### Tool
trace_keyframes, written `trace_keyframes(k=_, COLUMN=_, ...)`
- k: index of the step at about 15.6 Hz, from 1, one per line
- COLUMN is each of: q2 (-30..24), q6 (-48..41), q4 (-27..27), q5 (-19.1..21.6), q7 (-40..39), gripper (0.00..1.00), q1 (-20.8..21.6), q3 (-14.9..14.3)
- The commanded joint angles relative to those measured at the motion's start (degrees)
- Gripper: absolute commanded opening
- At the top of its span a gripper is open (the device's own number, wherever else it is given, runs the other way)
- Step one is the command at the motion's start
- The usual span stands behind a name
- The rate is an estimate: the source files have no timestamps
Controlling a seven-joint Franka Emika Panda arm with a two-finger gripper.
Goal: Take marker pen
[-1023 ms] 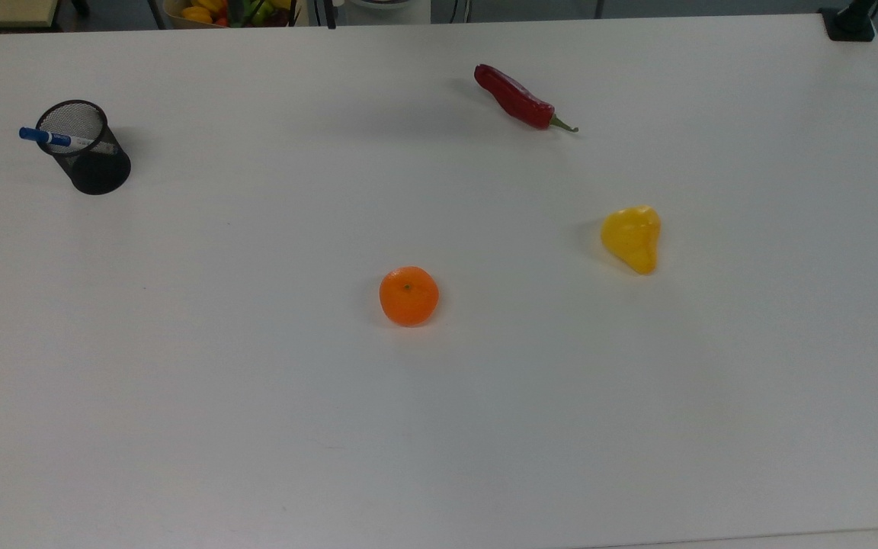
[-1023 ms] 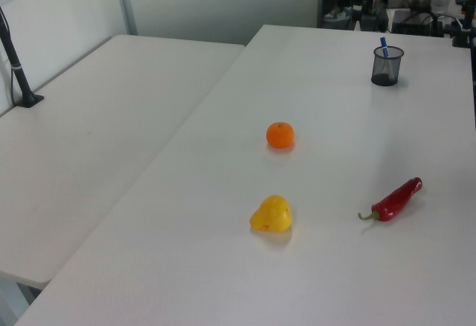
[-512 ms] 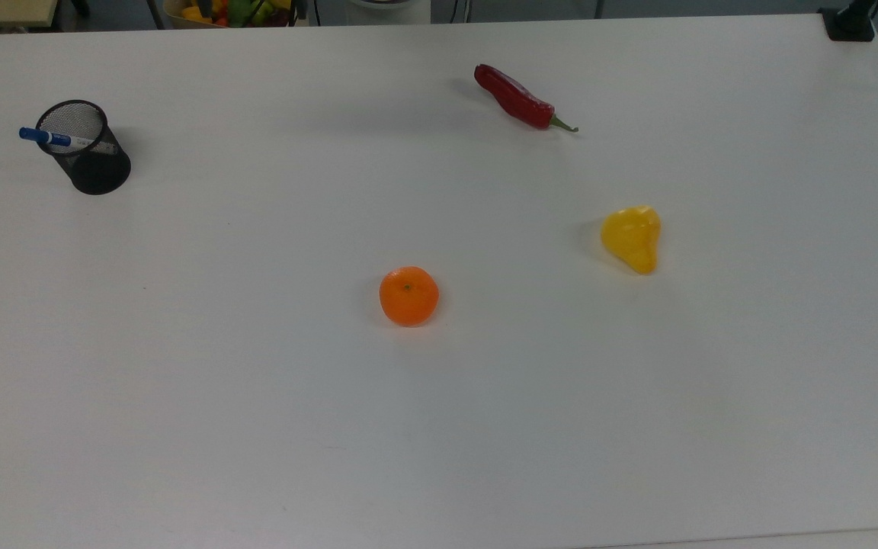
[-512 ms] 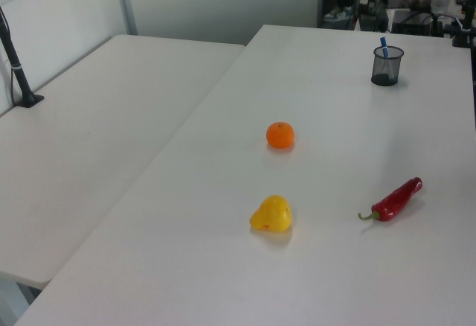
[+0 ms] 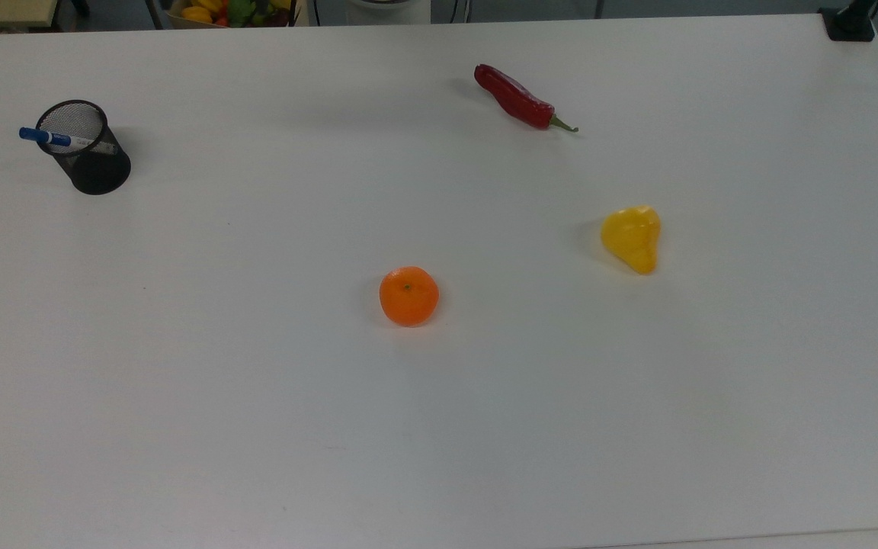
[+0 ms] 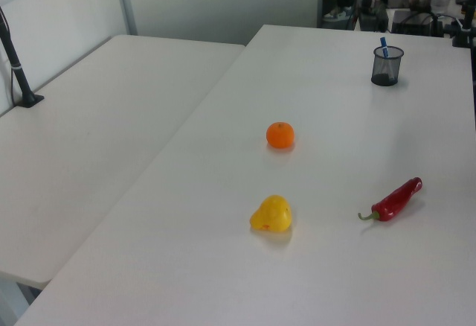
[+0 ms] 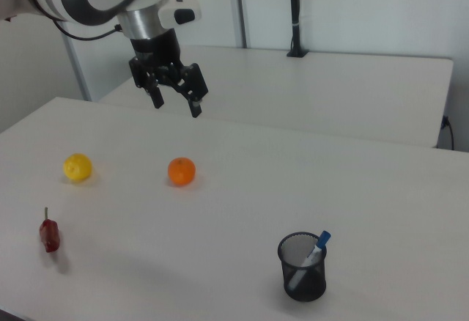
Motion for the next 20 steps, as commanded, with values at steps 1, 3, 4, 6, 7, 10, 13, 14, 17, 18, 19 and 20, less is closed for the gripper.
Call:
trace_keyframes(k=1, q2=-0.56, q6=7.82, q4=-4.21, q5=-0.5, q7=-0.94, gripper=1.0, q1=-2.12, q3=-0.96)
trace_keyframes(k=3, q2=1.28, q6=11.25, q4=-4.57, q5=-1.11, q7=-0.94, gripper=1.0, q1=-3.96, q3=-1.4)
trace_keyframes(k=4, q2=1.99, q6=13.18, q4=-4.57, q5=-1.9, q7=-0.94, gripper=1.0, q1=-4.67, q3=-2.19)
trace_keyframes(k=6, q2=3.74, q6=16.79, q4=-4.57, q5=-2.26, q7=-0.85, gripper=1.0, q1=-4.85, q3=-5.34)
trace_keyframes(k=7, q2=4.8, q6=18.63, q4=-4.48, q5=-2.26, q7=-0.85, gripper=1.0, q1=-4.85, q3=-7.01)
trace_keyframes(k=10, q2=8.31, q6=24.09, q4=-4.66, q5=-2.26, q7=-0.76, gripper=1.0, q1=-5.55, q3=-10.1)
trace_keyframes(k=13, q2=12.09, q6=28.57, q4=-4.74, q5=-2.26, q7=0.2, gripper=0.99, q1=-6.08, q3=-12.03)
trace_keyframes(k=14, q2=12.97, q6=29.72, q4=-4.83, q5=-2.26, q7=0.29, gripper=0.96, q1=-6.26, q3=-12.56)
trace_keyframes(k=17, q2=14.21, q6=31.3, q4=-5.62, q5=-2.34, q7=0.2, gripper=0.89, q1=-7.66, q3=-12.83)
trace_keyframes(k=18, q2=14.39, q6=31.92, q4=-6.23, q5=-2.34, q7=0.2, gripper=0.88, q1=-7.75, q3=-12.83)
trace_keyframes(k=19, q2=14.39, q6=32.71, q4=-7.02, q5=-2.34, q7=0.2, gripper=0.84, q1=-7.93, q3=-13.0)
trace_keyframes(k=20, q2=14.39, q6=33.15, q4=-7.64, q5=-2.34, q7=0.2, gripper=0.82, q1=-8.19, q3=-13.0)
